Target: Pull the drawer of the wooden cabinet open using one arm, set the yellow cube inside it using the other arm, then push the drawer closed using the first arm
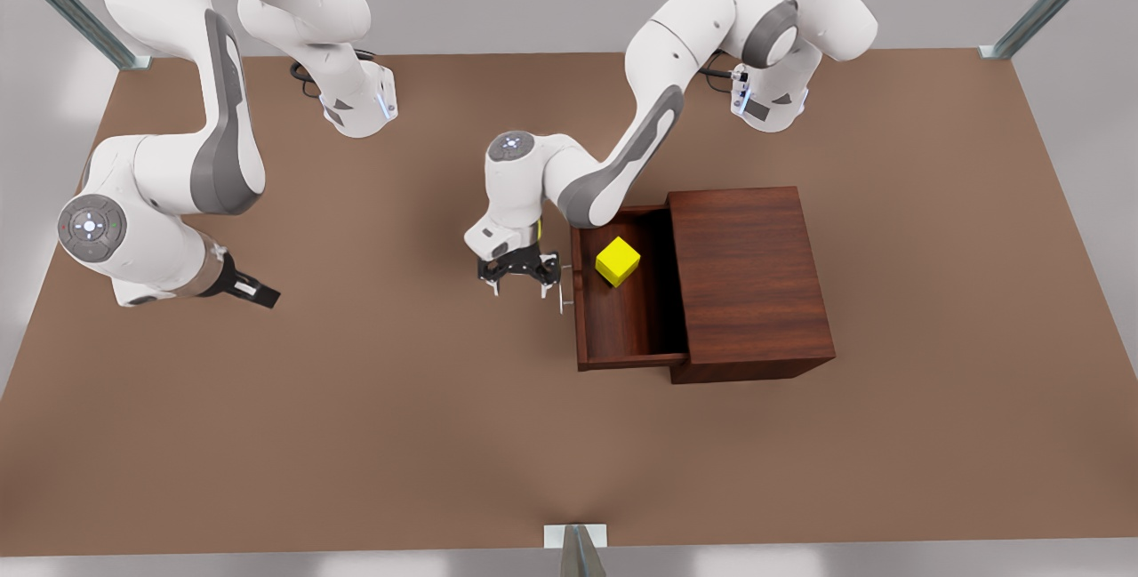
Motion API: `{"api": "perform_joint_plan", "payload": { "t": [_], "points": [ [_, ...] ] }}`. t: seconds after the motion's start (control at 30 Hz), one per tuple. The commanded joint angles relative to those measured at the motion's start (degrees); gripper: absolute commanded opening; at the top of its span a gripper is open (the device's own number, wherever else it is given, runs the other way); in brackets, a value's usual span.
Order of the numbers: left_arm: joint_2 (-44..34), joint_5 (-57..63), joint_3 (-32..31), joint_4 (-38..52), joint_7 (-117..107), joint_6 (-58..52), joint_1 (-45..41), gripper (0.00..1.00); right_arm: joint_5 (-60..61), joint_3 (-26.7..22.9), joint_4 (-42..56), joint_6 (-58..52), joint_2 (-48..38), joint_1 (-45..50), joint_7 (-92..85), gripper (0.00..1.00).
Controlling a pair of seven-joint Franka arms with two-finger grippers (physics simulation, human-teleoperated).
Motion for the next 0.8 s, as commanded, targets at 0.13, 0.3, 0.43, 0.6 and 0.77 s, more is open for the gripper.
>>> {"api": "perform_joint_plan", "payload": {
  "t": [0.13, 0.3, 0.43, 0.6, 0.77],
  "points": [
    [1.47, 2.66, 0.50, -0.75, -29.57, 7.00, -0.72, 1.00, -0.15, 0.10, 0.05, -0.44, 0.01, 0.07, -22.19, 1.00],
    [2.17, 2.66, 0.59, -1.01, -28.95, 6.82, -0.90, 1.00, -0.15, 0.18, 0.05, -0.52, 0.36, 0.25, -21.75, 1.00],
    [1.47, 2.40, 0.68, -3.56, -26.05, 6.29, -0.29, 1.00, -0.15, 0.27, 0.05, -0.52, 0.62, 0.34, -21.66, 1.00],
    [0.68, 2.23, 0.68, -4.70, -25.18, 5.15, 0.86, 1.00, -0.15, 0.27, 0.05, -0.52, 0.62, 0.34, -21.58, 1.00],
    [-1.25, 1.87, 0.68, -6.99, -23.94, 3.92, 1.30, 1.00, -0.24, 0.27, 0.05, -0.52, 0.62, 0.25, -21.66, 1.00]
  ]
}}
